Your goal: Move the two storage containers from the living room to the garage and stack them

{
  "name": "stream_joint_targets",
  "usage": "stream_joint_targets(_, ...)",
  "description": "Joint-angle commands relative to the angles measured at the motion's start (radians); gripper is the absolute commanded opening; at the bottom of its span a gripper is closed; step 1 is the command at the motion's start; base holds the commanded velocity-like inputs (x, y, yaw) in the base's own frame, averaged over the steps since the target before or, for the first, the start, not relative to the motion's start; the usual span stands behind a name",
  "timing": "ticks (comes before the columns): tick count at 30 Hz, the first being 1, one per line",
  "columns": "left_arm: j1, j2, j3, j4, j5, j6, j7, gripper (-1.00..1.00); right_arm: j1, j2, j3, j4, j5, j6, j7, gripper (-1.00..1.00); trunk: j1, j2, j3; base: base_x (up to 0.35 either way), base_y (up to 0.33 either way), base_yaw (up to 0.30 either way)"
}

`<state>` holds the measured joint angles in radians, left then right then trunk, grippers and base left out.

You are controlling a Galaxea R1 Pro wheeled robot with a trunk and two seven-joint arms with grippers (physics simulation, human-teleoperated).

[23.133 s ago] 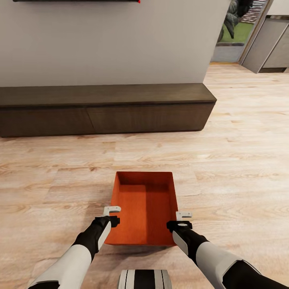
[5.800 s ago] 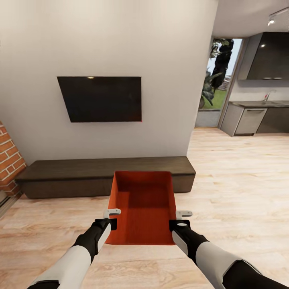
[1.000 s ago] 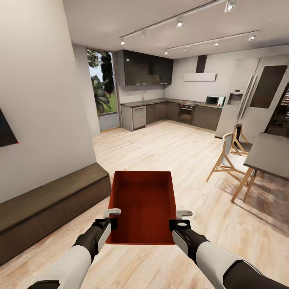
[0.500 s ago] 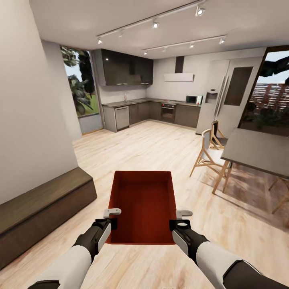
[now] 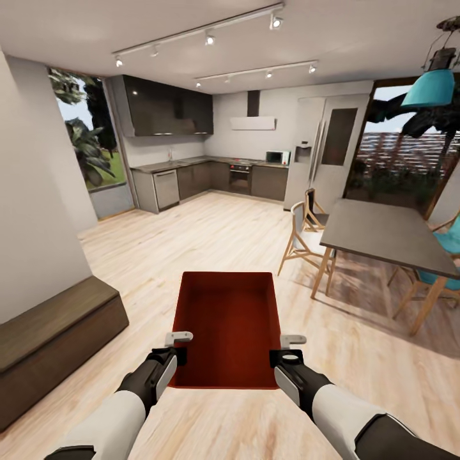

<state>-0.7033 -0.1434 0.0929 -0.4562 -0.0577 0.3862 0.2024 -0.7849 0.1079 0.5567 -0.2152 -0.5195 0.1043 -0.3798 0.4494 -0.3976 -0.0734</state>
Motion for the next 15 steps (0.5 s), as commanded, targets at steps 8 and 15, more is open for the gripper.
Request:
stream_joint_targets(8,0.001,0.004,0.009,-0.001,-0.031,0.011,0.006,-1.0,-0.002,-0.002,-0.027,-0.029,0.015,-0.003,-0.001,-1.0,0.001,-0.002,-0.002,0.0,0.0,-0.288)
stream_joint_targets(15,0.001,0.004,0.009,-0.001,-0.031,0.011,0.006,-1.0,-0.002,-0.002,-0.027,-0.029,0.015,-0.002,-0.001,-1.0,0.001,-0.002,-0.002,0.0,0.0,-0.288)
